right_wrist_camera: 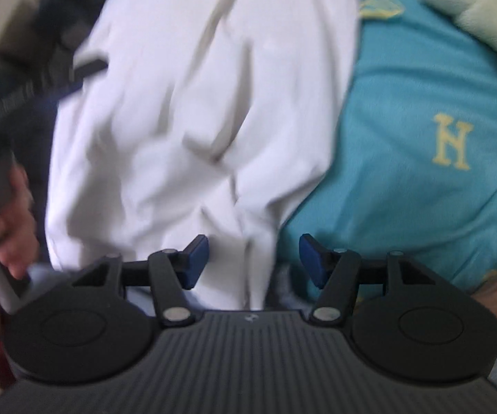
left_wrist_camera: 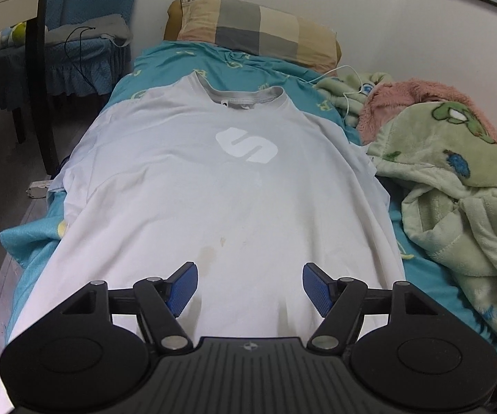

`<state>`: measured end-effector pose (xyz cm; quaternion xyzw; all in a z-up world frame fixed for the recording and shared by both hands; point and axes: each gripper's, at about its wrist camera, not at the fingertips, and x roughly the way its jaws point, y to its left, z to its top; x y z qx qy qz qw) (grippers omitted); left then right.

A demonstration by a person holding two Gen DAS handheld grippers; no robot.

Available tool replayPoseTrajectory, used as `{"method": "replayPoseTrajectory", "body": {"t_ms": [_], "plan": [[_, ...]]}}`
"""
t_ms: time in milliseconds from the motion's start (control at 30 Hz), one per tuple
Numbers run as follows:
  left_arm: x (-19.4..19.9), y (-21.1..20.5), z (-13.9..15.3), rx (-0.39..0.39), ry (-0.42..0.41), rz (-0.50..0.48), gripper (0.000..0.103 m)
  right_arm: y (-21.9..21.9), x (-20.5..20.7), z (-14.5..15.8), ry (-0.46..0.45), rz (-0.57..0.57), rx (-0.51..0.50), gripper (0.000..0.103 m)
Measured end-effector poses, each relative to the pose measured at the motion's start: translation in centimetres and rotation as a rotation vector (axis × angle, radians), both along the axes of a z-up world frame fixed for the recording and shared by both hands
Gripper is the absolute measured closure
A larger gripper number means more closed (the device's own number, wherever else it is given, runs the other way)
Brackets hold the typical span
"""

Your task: Fold clothes

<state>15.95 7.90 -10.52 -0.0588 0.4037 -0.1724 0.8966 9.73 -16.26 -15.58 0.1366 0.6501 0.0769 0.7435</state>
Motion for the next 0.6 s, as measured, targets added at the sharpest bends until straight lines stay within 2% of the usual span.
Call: {"method": "replayPoseTrajectory", "body": {"t_ms": [33,67,100,267,367,433,533,600], "plan": [[0.0,0.1,-0.2,0.000,0.005,-0.001,0.033,0.8,-0.1,-0.1,0.017,0.031,-0.031,0.069],[0.1,0.3,-0.4,-0.001,0.010,-0.001,0.033,1.7,-0.2,-0.2,0.033,0.062,-0.061,0.087],[0.1,0.4,-0.6,-0.002,0.015,-0.002,0.033,2.2,-0.2,0.2,0.036,0.087,-0.084,0.093],[-0.2,0.7,-0.7,-0.010,0.025,-0.006,0.033,2.2,-1.1,4.0,-0.009,0.156,-0.169,0.094],[-0.4,0.4,-0.8,-0.010,0.035,-0.016,0.033,1.6,-2.2,3.5,0.014,0.171,-0.175,0.094],[-0.5,0.1,-0.7,-0.006,0.032,-0.018,0.033,1.2,-2.9,3.0,-0.005,0.156,-0.170,0.093],[-0.7,0.1,-0.6,-0.007,0.030,-0.013,0.033,0.3,-3.0,4.0,-0.065,0.125,-0.142,0.089],[-0.9,0.3,-0.5,-0.011,0.030,0.006,0.032,-1.3,-2.8,5.5,-0.111,0.092,-0.111,0.082]]}}
